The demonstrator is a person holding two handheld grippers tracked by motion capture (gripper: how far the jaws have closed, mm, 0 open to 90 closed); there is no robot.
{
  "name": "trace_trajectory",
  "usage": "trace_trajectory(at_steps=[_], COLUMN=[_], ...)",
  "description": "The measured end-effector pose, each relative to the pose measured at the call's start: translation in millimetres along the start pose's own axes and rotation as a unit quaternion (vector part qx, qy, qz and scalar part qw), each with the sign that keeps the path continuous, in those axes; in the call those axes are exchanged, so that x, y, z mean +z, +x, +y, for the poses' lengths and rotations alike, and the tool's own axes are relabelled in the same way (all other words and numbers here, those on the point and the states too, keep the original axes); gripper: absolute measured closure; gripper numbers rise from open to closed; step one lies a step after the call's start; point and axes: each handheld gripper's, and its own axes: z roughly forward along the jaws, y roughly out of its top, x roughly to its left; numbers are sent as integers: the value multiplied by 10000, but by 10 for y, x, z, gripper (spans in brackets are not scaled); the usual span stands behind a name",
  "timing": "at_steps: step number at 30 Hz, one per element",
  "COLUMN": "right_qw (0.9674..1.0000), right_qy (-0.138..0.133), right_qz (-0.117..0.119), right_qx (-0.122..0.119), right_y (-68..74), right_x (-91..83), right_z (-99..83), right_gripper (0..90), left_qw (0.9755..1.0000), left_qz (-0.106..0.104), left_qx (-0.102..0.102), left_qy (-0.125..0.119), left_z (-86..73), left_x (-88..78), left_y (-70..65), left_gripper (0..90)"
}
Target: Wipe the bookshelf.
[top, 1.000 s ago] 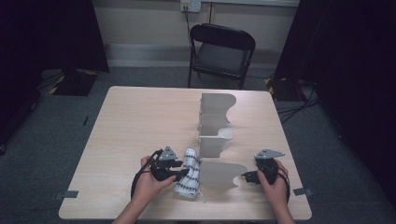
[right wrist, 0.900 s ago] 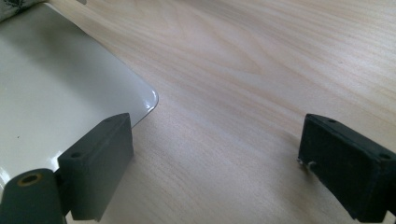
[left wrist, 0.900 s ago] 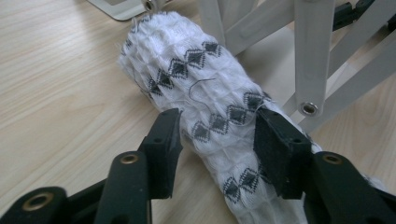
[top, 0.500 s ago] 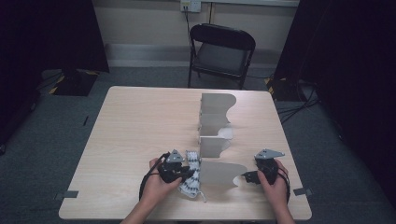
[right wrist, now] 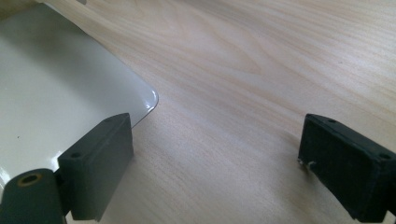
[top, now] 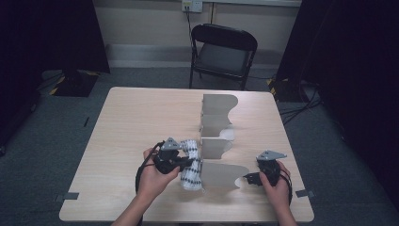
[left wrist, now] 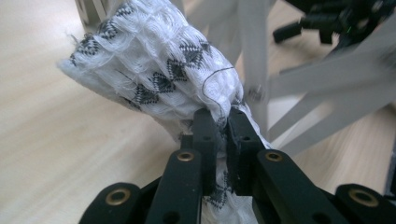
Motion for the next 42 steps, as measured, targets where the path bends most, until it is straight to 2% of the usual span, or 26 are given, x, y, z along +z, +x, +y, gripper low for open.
trace_trajectory(at_steps=[2, 10, 14, 21, 25, 28, 33, 38, 42], right_qw=[10000, 10000, 10000, 10000, 10000, 10000, 10000, 10000, 10000], right_qy=[0, 1, 1, 2, 1, 1, 0, 1, 2], right_qz=[0, -1, -1, 1, 1, 2, 3, 2, 2], right_qx=[-1, -1, -2, -1, 0, 0, -1, -1, 1], right_y=[0, 0, 0, 0, -1, -1, -1, 0, 0], right_x=[0, 0, 0, 0, 0, 0, 0, 0, 0], right_z=[0, 0, 0, 0, 0, 0, 0, 0, 0], right_gripper=[91, 91, 91, 91, 91, 91, 91, 91, 91], left_qw=[10000, 9996, 9998, 9999, 10000, 9997, 9988, 9985, 9983], left_qz=[28, 66, 71, -90, -31, 83, 26, 25, 173], left_qx=[-36, 59, 43, -73, -92, -96, -166, -190, -179], left_qy=[-80, -256, -194, -2, 13, 220, 455, 516, 536], left_z=[103, 492, 550, 321, 221, 112, -113, -259, -303], left_x=[-77, -320, -306, -11, 51, 108, 302, 456, 468], left_y=[-24, -168, -219, -203, -168, -118, -59, -25, 53], left_gripper=[840, 840, 840, 840, 840, 840, 838, 836, 832])
